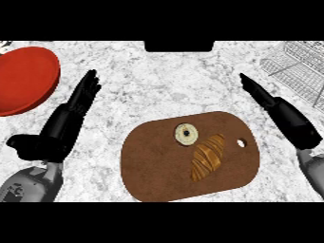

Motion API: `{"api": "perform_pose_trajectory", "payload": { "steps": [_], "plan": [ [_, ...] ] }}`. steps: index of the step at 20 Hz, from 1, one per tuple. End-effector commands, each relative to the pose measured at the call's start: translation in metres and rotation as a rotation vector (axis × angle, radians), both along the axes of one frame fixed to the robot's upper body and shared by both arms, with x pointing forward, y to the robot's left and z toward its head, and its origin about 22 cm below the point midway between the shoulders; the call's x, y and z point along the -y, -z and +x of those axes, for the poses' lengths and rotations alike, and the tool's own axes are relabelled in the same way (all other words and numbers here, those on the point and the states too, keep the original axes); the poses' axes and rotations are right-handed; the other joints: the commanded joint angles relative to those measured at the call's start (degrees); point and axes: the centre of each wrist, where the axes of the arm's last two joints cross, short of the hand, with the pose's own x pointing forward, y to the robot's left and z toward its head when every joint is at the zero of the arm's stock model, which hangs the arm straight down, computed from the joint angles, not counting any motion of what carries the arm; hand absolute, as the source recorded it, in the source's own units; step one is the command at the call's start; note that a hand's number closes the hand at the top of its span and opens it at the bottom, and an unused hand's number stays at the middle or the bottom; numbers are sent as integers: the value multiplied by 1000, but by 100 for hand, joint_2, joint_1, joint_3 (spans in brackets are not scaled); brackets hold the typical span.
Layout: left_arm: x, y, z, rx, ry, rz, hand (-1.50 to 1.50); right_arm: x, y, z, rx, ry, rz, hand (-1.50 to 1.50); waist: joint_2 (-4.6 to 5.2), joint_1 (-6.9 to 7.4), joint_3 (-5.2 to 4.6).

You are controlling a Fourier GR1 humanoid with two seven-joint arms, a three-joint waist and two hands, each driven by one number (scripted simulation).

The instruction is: Pick the cupcake from the cutting board and place it in the tiered basket

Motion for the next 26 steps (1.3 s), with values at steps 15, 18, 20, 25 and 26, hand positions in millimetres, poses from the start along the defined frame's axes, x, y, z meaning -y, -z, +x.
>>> {"api": "perform_pose_trajectory", "payload": {
  "steps": [15,18,20,25,26],
  "plan": [
    [-80,43,0,-117,-383,273,0,-39,19,-50,-72,852,217,-150,41,-88,4],
    [-98,35,-5,-132,-356,264,0,-17,-20,-43,-131,754,21,-150,42,-10,2],
    [-87,37,4,-121,-376,287,0,-25,-32,-47,-202,644,-109,-150,41,-43,-7],
    [-78,44,2,-117,-333,278,0,-41,-71,-42,-320,489,-364,-150,60,82,-8],
    [-88,43,2,-122,-357,281,0,-45,-92,-40,-321,473,-384,-150,57,104,-8]
  ]
}}
